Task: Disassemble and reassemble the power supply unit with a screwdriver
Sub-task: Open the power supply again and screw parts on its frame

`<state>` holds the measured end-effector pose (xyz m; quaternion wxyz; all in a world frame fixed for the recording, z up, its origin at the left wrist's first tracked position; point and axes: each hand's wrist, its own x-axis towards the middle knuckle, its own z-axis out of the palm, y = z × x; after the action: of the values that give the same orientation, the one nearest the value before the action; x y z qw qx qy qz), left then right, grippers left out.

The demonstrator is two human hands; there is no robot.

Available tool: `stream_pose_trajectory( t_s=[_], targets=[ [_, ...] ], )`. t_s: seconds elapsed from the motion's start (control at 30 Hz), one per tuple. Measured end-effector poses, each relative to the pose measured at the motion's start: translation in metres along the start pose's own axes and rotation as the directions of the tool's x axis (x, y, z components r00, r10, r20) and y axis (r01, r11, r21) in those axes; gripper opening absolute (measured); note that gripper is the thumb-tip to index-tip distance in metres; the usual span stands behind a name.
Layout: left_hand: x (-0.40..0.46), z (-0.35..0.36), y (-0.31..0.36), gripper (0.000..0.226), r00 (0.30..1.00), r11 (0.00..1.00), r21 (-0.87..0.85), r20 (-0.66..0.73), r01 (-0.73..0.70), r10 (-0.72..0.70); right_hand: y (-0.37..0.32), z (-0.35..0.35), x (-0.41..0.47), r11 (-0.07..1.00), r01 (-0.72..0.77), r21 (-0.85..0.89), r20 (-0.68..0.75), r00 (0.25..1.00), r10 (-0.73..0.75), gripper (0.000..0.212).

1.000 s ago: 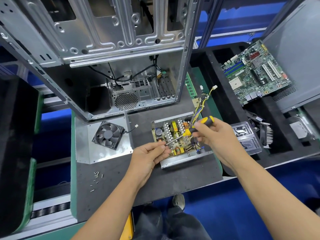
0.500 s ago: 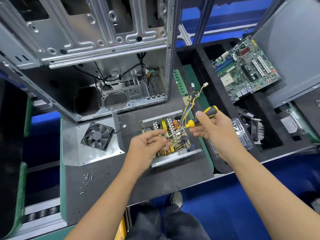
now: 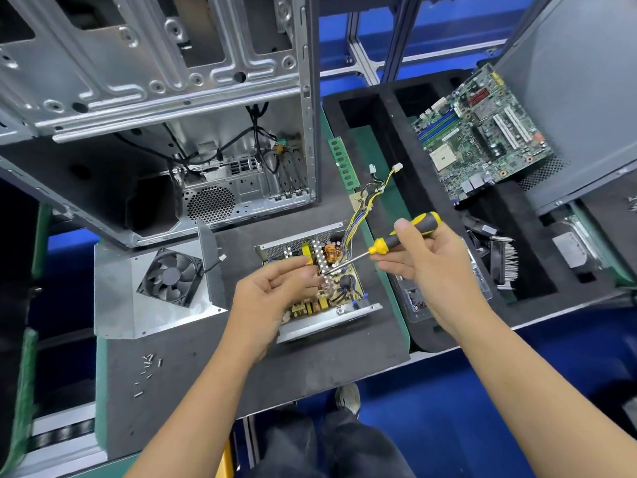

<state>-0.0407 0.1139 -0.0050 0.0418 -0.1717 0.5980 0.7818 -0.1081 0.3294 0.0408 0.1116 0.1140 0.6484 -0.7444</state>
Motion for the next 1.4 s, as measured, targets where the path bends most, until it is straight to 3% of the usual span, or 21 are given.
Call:
stream_pose_trajectory(
  t_s=[0.13,0.23,0.33,0.43,0.6,0.73,1.07,1.3,1.4],
  targets=[
    [-0.01,-0.032,-0.02,0.038,0.964,0.935,0.343,-0.204,-0.093,0.171,-0.001,-0.026,0.006,0.983,0.119,-0.14,-0.063,0.99,-0.129,0.021],
    [-0.025,-0.051,-0.053,0.055,0.922,0.784,0.619,-0.27,-0.055,0.278,0.007,-0.042,0.009,0.943,0.167,-0.288,-0.052,0.981,-0.189,0.018],
    [-0.035,-0.059,-0.078,0.063,0.897,0.593,0.802,-0.213,-0.066,0.387,0.022,-0.046,0.011,0.89,0.19,-0.415,-0.017,0.976,-0.216,0.017],
    [-0.033,-0.058,-0.088,0.062,0.847,0.297,0.948,-0.066,-0.111,0.528,0.032,-0.045,0.013,0.854,0.215,-0.474,0.037,0.974,-0.225,0.018],
    [-0.028,-0.06,-0.099,0.063,0.806,0.155,0.984,-0.021,-0.088,0.592,0.036,-0.044,0.016,0.842,0.203,-0.5,0.069,0.978,-0.195,0.016],
    [-0.026,-0.062,-0.103,0.056,0.803,0.094,0.993,0.007,-0.078,0.596,0.038,-0.043,0.015,0.836,0.223,-0.501,0.092,0.975,-0.204,0.015],
    [-0.022,-0.063,-0.107,0.048,0.772,0.084,0.992,0.018,-0.092,0.635,0.036,-0.037,0.006,0.762,0.306,-0.571,0.205,0.952,-0.229,0.017],
    [-0.022,-0.063,-0.108,0.047,0.761,0.049,0.994,0.045,-0.1,0.647,0.01,-0.024,0.0,0.555,0.421,-0.718,0.42,0.897,-0.136,0.03],
    [-0.022,-0.063,-0.107,0.047,0.75,0.042,0.996,0.027,-0.072,0.661,-0.001,-0.017,0.004,0.309,0.5,-0.809,0.485,0.865,-0.129,0.028]
  ],
)
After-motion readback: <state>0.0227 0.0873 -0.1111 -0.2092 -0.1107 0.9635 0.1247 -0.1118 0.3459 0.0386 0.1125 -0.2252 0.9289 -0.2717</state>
